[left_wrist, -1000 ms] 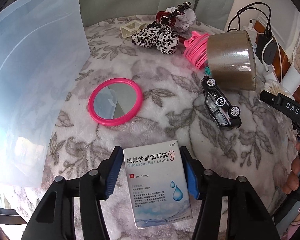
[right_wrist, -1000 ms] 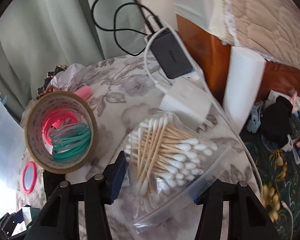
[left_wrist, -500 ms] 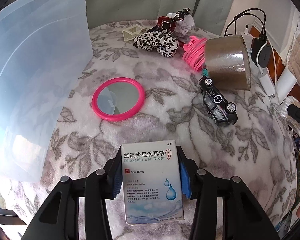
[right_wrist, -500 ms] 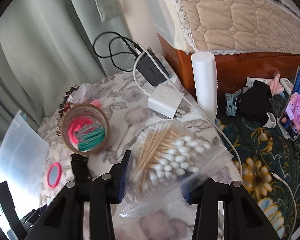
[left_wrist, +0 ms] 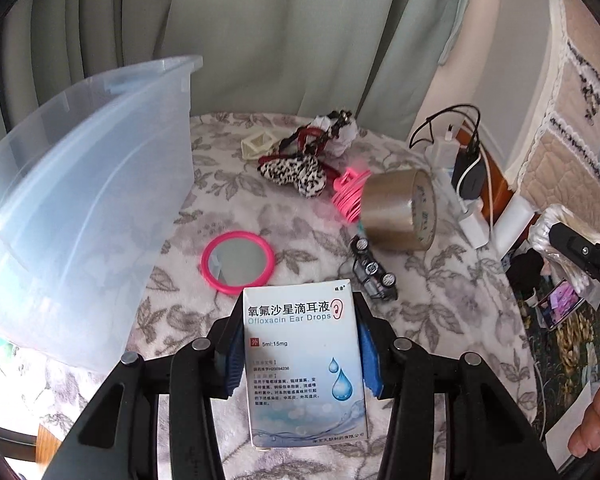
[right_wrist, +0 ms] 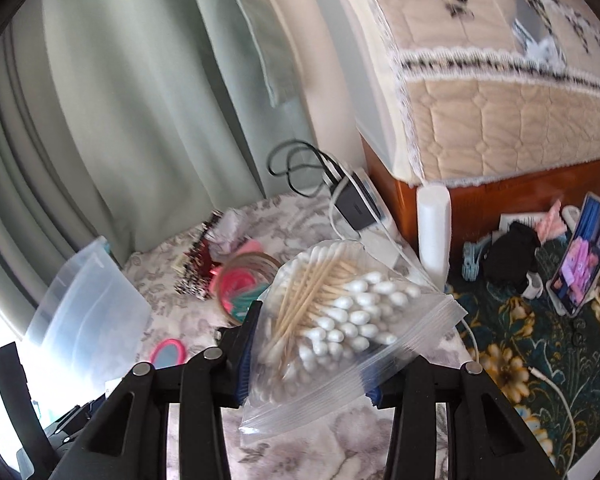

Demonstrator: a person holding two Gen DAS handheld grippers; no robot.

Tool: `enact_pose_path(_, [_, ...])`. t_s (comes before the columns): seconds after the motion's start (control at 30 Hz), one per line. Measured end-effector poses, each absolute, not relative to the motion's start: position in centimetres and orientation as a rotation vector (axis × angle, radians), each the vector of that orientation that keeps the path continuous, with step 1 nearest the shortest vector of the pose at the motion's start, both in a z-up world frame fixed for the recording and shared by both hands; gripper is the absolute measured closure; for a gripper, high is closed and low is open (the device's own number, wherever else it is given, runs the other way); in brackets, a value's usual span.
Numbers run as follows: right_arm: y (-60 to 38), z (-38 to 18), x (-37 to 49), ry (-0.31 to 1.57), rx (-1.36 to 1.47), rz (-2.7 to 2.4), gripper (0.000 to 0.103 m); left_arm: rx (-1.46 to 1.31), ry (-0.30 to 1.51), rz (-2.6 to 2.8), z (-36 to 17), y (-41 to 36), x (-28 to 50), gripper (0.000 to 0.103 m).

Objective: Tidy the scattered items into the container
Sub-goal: 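Carry the ear drops box and swab bag over the clear plastic box with both tools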

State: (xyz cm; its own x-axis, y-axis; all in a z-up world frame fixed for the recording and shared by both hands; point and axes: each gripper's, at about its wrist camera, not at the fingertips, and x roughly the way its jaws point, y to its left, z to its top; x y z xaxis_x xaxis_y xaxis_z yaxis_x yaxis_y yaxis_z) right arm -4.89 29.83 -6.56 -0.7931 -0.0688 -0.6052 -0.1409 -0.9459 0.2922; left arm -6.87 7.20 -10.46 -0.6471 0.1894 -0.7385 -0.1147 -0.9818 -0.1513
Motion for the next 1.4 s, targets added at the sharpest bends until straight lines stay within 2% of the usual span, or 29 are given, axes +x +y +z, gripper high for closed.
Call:
enact_pose_path(0.43, [22.0,3.1,-2.9,0.393,-0.83,3.131,0.058,-0.95,-0.376,2.808,-0.3,0.5,-4.9,0.054])
enact_pose_path(0.97, [8.5,10.9,-5.5,0.226,-0.729,3.451,0.058,-0.731,-0.621,3.024,5.9,-10.0,-4.6,0.054])
enact_pose_path(1.1, [5.2,10.8,-5.9,0.188,-0.75,3.496,0.058,-0.714,-0.644,3.064,5.6,-11.2,-4.2,0.054])
enact_pose_path(1.4, [0.6,6.1,-7.4,0.135,-0.977,3.492,0.058,-0.769,-0.713,3.086,2.6,-13.3,-4.7,0.054])
